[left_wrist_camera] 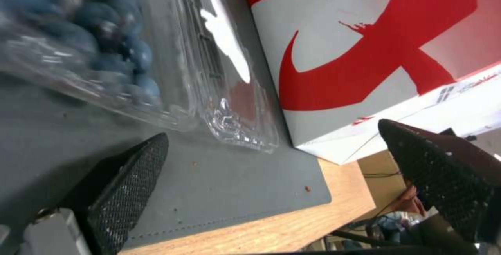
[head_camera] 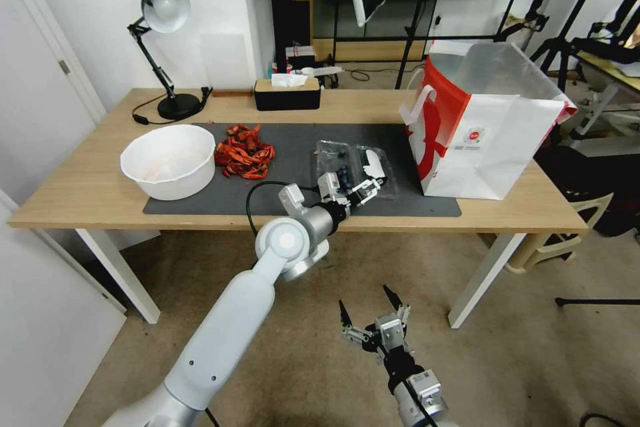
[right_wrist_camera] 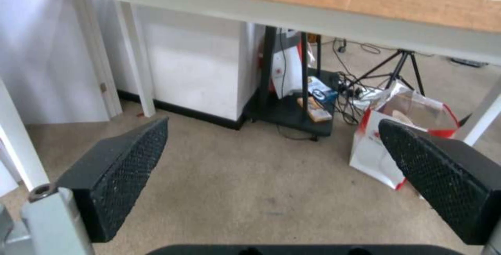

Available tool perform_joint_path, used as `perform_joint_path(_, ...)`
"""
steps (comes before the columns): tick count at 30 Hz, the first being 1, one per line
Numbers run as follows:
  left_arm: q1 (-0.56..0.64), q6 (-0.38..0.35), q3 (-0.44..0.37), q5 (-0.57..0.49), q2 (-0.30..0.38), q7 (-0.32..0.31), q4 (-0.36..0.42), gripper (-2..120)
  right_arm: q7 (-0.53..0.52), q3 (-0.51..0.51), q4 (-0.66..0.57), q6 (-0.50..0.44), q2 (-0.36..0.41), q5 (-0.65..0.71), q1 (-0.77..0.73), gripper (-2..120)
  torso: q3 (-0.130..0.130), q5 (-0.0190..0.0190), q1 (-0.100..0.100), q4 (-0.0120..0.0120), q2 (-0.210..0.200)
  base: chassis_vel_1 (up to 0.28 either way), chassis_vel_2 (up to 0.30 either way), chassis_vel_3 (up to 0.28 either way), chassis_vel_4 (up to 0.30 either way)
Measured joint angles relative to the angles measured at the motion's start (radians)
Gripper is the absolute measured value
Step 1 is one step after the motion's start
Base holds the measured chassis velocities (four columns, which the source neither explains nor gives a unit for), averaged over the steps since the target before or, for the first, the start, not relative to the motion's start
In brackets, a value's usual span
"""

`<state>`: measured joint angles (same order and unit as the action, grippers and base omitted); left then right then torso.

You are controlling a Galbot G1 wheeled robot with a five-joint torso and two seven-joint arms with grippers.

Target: Close the takeout container lid, then place the container into the takeout bag.

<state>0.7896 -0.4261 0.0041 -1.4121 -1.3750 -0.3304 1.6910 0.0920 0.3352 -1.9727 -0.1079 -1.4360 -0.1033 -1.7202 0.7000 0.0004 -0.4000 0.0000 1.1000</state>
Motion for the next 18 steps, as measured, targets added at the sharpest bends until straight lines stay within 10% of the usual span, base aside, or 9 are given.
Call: perform_joint_path(18,0.11,-0.009,-0.072,0.058,0.11,0.047,0.165,100,0.04,0.034,-0.028,-0.061,0.033,0.064,-0.008,100,0.0,-0.0004,0.0,-0.0001,0.0,0.0,0.0,0.0,0.0)
